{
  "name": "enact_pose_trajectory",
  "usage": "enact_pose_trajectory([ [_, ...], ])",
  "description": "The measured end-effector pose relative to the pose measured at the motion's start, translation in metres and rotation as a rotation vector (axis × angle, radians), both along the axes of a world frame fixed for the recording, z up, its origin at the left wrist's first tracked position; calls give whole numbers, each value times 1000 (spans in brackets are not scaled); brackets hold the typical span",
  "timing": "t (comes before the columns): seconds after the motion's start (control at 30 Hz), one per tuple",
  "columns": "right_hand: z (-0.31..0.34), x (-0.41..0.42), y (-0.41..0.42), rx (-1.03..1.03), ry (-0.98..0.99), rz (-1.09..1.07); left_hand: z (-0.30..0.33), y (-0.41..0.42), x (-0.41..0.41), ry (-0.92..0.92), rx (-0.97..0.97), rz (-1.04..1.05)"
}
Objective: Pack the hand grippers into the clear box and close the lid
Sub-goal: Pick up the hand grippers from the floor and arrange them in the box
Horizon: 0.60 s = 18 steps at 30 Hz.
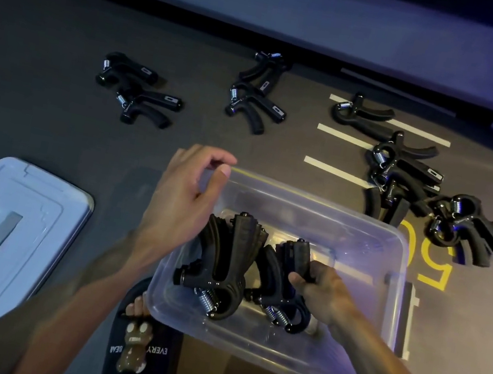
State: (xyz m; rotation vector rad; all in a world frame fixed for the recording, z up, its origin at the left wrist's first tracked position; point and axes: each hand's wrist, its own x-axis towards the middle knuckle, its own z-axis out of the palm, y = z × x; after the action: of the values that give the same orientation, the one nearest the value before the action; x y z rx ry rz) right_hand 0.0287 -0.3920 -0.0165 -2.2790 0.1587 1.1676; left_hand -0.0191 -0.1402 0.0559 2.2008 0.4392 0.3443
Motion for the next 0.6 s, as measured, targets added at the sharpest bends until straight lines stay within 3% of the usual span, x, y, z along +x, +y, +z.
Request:
enact_pose_trajectory([
  [0.1,-7,0,1,-58,-45,13,-3,-2,0,1,22,1],
  [0.27,-2,-7,4,-282,-189,280,-6,-4,1,0,24,-3],
  [0.6,3,-8,7,-276,-202,341,-7,-7,1,7,37,-9],
])
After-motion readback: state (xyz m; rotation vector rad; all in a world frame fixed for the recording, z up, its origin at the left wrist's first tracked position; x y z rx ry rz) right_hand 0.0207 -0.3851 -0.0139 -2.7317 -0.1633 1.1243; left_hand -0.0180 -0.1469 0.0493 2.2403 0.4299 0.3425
